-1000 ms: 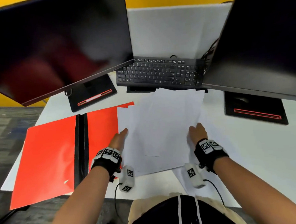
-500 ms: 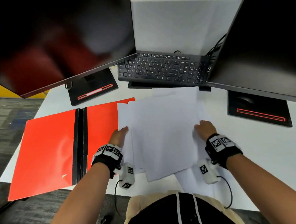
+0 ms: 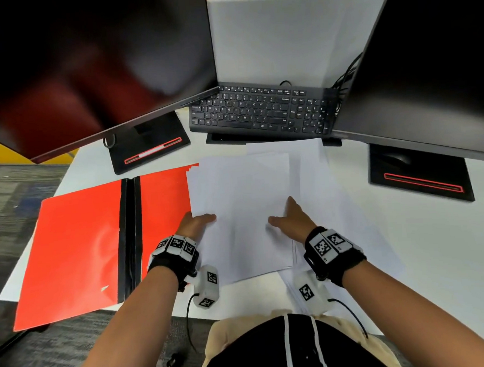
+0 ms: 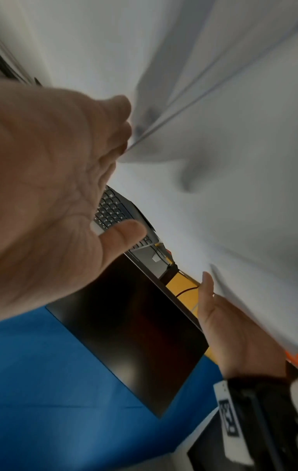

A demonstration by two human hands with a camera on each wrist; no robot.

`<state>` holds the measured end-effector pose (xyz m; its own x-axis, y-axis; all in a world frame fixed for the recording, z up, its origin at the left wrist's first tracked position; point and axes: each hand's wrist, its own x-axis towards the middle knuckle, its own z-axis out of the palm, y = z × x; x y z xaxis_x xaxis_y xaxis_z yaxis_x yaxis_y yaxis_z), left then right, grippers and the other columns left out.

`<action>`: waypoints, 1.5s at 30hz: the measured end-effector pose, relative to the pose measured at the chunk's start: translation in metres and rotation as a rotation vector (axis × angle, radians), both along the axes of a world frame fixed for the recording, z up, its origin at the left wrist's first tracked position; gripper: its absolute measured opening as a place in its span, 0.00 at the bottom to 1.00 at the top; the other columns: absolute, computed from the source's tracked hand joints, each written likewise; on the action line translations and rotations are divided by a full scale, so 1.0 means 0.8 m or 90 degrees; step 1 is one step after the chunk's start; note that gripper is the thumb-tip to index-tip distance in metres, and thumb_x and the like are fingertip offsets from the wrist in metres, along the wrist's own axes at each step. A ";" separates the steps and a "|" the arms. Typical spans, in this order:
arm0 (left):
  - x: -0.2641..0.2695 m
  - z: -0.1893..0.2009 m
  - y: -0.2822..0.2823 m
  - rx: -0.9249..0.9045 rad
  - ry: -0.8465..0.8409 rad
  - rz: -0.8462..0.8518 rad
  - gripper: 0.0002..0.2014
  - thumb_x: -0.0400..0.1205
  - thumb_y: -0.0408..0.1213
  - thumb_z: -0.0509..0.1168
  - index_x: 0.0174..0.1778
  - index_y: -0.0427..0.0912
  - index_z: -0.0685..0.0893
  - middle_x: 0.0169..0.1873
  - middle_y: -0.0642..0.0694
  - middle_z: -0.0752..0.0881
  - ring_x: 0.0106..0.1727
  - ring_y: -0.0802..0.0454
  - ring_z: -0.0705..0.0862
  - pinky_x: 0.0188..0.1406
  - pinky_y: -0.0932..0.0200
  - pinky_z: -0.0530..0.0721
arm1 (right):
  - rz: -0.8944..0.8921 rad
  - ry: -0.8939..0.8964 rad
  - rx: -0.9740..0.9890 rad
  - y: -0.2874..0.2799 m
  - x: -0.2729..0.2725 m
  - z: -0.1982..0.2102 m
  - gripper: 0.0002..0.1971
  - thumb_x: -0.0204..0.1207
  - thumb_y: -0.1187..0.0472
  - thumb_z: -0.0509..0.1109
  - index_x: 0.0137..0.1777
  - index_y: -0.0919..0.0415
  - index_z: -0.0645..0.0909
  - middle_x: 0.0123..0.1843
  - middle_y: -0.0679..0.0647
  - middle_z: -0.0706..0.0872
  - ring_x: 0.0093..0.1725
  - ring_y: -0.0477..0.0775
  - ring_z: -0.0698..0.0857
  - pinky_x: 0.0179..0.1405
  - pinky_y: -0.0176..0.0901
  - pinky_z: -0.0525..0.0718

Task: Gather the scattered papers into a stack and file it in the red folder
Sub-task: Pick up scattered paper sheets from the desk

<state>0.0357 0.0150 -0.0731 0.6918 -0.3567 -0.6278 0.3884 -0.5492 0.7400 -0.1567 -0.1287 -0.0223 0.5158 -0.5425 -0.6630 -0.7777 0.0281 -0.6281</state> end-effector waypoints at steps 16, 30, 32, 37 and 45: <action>0.018 -0.026 0.006 0.053 -0.047 -0.093 0.30 0.75 0.29 0.72 0.74 0.34 0.73 0.69 0.38 0.80 0.70 0.38 0.79 0.73 0.41 0.73 | -0.223 0.253 -0.227 -0.099 -0.038 -0.002 0.44 0.71 0.48 0.74 0.79 0.64 0.55 0.78 0.65 0.62 0.77 0.68 0.63 0.75 0.62 0.64; 0.026 -0.049 0.007 0.076 -0.047 -0.086 0.37 0.68 0.37 0.74 0.75 0.36 0.72 0.70 0.37 0.80 0.70 0.36 0.78 0.73 0.36 0.73 | -0.255 0.247 -0.143 -0.109 -0.052 -0.002 0.53 0.68 0.49 0.78 0.82 0.67 0.47 0.82 0.66 0.50 0.75 0.71 0.70 0.69 0.58 0.73; 0.030 -0.058 0.008 0.076 -0.050 -0.090 0.38 0.66 0.38 0.74 0.74 0.36 0.72 0.70 0.37 0.80 0.70 0.36 0.79 0.73 0.36 0.73 | -0.282 0.219 -0.141 -0.107 -0.056 -0.002 0.53 0.69 0.49 0.78 0.82 0.66 0.45 0.83 0.65 0.48 0.75 0.71 0.69 0.69 0.58 0.73; 0.017 -0.029 0.005 0.080 -0.063 -0.100 0.32 0.72 0.32 0.74 0.73 0.33 0.73 0.69 0.37 0.80 0.70 0.37 0.78 0.72 0.41 0.74 | -0.284 0.138 -0.124 -0.100 -0.050 -0.012 0.54 0.69 0.50 0.77 0.82 0.66 0.44 0.83 0.64 0.52 0.78 0.67 0.66 0.71 0.55 0.71; -0.009 0.004 0.012 -0.040 -0.101 -0.060 0.30 0.77 0.20 0.67 0.76 0.36 0.69 0.67 0.39 0.79 0.66 0.42 0.78 0.59 0.52 0.73 | -0.190 0.064 -0.109 -0.108 -0.039 -0.014 0.23 0.73 0.70 0.70 0.68 0.72 0.72 0.69 0.67 0.79 0.66 0.67 0.79 0.61 0.50 0.78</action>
<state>0.0286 0.0244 -0.0697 0.7421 -0.4593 -0.4882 0.2135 -0.5284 0.8217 -0.1879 -0.2154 -0.0336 0.2550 -0.7667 -0.5892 -0.8095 0.1640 -0.5637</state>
